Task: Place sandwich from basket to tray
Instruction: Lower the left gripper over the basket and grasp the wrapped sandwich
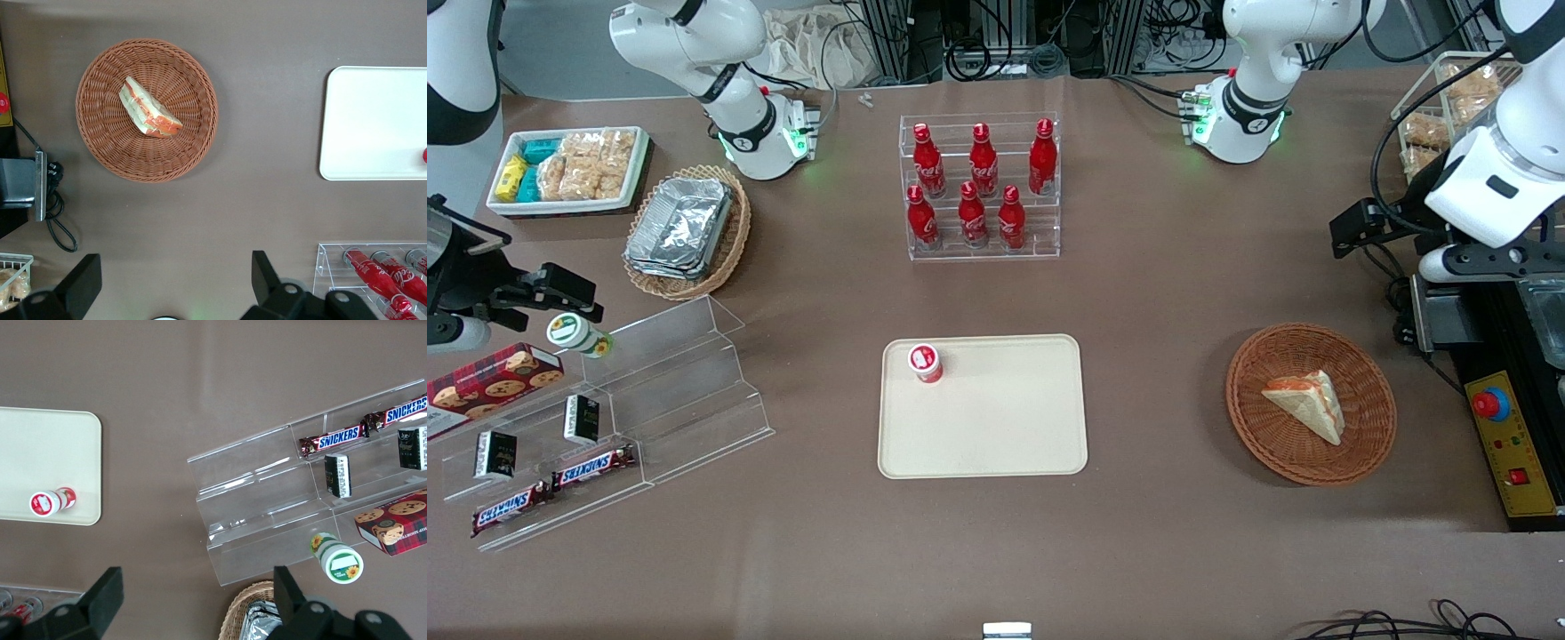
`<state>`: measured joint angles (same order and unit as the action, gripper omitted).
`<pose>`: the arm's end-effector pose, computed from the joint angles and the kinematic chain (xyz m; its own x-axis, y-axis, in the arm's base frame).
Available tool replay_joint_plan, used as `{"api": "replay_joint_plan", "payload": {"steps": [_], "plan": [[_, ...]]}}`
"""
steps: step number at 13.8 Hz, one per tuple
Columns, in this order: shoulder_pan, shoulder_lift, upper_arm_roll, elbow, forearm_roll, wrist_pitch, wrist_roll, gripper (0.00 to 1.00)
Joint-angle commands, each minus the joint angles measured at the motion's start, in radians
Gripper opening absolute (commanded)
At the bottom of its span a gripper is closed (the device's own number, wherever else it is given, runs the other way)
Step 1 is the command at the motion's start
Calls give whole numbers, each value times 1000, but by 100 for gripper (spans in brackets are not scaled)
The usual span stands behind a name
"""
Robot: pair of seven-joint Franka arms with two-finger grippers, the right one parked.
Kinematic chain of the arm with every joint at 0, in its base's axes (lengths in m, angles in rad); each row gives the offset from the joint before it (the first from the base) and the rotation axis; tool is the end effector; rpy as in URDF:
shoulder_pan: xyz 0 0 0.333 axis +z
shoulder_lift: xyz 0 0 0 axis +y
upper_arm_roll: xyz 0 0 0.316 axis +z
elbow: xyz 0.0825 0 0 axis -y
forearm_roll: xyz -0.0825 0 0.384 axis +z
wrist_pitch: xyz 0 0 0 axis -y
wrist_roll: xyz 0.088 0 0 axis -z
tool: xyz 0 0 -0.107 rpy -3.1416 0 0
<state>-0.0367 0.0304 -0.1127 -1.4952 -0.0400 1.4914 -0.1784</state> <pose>0.5495 -0.0862 0.6364 0.9988 0.0257 -0.0411 0.0272 -0.9990 0.0367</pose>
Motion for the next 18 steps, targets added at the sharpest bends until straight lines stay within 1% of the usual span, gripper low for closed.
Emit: {"api": "replay_joint_plan", "payload": {"steps": [1, 5, 7, 8, 10, 12, 13, 16, 18], "plan": [[-12, -9, 10, 24, 14, -40, -4, 100], [-6, 0, 15, 20, 22, -46, -7, 100], [3, 2, 16, 12, 12, -45, -39, 100], [5, 11, 16, 0, 11, -45, -99, 100], [14, 69, 16, -11, 12, -34, -254, 100], [34, 149, 15, -16, 11, 16, -315, 100], [50, 173, 16, -49, 12, 71, -358, 100], [100, 169, 16, -279, 12, 399, -412, 100], [153, 178, 16, -396, 15, 565, -452, 100]]}}
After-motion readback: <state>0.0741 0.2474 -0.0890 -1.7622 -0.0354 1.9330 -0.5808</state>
